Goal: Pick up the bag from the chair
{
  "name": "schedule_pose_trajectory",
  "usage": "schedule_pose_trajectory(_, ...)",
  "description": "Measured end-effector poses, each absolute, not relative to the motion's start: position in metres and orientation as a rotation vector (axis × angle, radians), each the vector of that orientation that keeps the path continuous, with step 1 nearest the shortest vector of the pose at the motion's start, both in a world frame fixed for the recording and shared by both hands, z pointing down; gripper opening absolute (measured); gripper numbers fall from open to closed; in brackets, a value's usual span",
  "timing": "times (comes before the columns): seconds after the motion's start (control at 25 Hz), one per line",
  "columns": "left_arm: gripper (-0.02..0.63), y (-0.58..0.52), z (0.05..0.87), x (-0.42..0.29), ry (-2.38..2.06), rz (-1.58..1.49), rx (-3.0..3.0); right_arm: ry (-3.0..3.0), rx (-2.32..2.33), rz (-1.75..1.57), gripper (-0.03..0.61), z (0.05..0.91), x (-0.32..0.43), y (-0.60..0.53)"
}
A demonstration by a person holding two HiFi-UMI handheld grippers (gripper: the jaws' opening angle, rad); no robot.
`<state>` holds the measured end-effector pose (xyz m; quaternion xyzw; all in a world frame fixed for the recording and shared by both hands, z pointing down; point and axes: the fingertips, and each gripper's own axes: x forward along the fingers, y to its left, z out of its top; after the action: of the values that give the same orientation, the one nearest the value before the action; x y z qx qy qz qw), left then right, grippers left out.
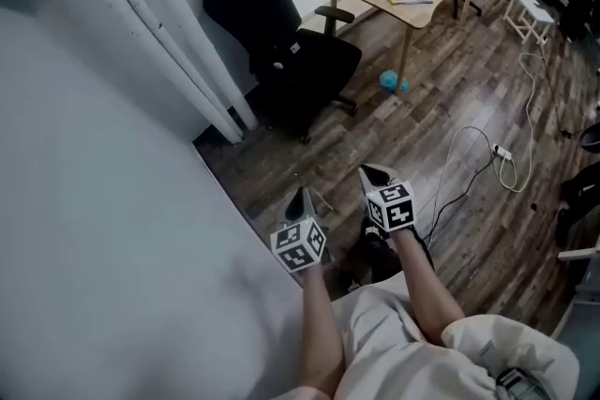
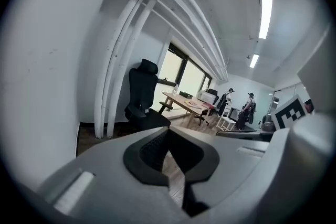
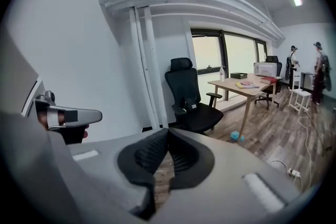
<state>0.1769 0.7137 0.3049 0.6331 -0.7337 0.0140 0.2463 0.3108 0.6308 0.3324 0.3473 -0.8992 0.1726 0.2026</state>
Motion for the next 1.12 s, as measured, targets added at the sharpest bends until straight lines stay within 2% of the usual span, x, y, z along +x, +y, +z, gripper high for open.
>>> schedule_pose_trajectory(0.4,0.006,0.603,0.277,0.139,-2.084,0.08,1.715,-2.642,0.824,0.529,0.0,0.306,0.269,0.511)
schedule_pose_trajectory(1.12,0.006,0.498,0.25,0.139,-2.172,0.063,1.71,-2.677,0.841,0.571,0.0,0.293,0.313,0.371)
